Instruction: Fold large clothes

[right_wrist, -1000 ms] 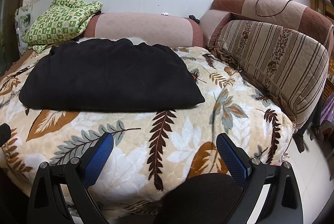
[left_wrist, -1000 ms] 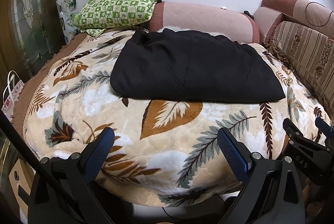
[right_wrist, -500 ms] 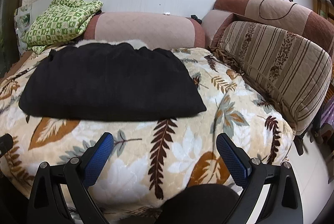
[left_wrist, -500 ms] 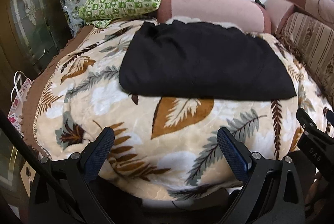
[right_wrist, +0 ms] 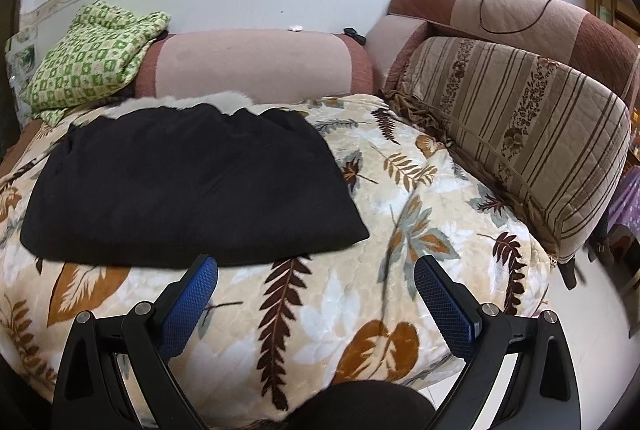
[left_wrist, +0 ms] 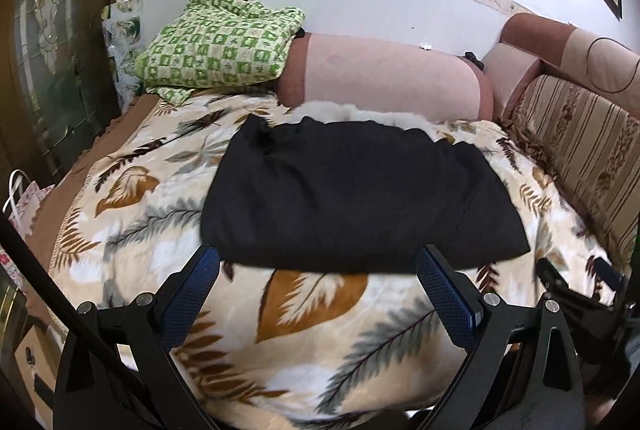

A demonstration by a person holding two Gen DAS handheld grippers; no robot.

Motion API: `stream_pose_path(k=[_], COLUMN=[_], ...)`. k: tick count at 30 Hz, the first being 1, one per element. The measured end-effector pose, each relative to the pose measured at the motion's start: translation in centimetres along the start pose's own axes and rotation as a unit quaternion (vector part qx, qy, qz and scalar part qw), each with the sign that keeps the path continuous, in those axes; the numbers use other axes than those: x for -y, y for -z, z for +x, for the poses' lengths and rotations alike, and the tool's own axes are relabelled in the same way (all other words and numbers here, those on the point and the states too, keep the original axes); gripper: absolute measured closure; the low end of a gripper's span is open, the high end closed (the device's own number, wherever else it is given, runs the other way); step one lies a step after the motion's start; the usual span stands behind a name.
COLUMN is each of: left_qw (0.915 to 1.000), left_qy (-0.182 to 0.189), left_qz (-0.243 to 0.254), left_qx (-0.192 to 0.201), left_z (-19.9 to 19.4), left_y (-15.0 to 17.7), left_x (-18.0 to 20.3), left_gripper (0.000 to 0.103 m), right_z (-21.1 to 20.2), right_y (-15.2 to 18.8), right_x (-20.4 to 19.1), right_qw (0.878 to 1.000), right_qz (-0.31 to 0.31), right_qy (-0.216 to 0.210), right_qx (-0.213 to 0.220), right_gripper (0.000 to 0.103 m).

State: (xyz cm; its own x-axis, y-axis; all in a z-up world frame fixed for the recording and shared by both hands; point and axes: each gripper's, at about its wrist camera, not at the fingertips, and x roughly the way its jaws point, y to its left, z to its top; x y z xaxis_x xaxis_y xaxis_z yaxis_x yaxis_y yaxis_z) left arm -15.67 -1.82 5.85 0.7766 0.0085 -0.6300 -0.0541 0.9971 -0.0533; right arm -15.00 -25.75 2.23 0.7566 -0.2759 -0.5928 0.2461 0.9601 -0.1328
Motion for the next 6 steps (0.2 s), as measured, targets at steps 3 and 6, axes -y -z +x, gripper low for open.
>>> stream_pose_path(k=[3, 6], left_qw=[0.9997, 0.9988], left_qy=[0.009, 0.015], left_qz=[0.015, 0.031], left_qx=[-0.018, -0.034], left_z=[1.2, 2.3], left_y=[-0.6, -0.5], left_x=[1.3, 2.7], left_gripper=[0.005, 0.005], right_z=[0.5, 1.2], right_y=[-0.7, -1.2], right_x=[0.8, 1.4], right_qw=[1.0, 1.0], right_qz=[0.01, 0.019], right_qy=[0.005, 0.006], right_qx=[-0.002, -0.005], right_gripper=[0.003, 0.003])
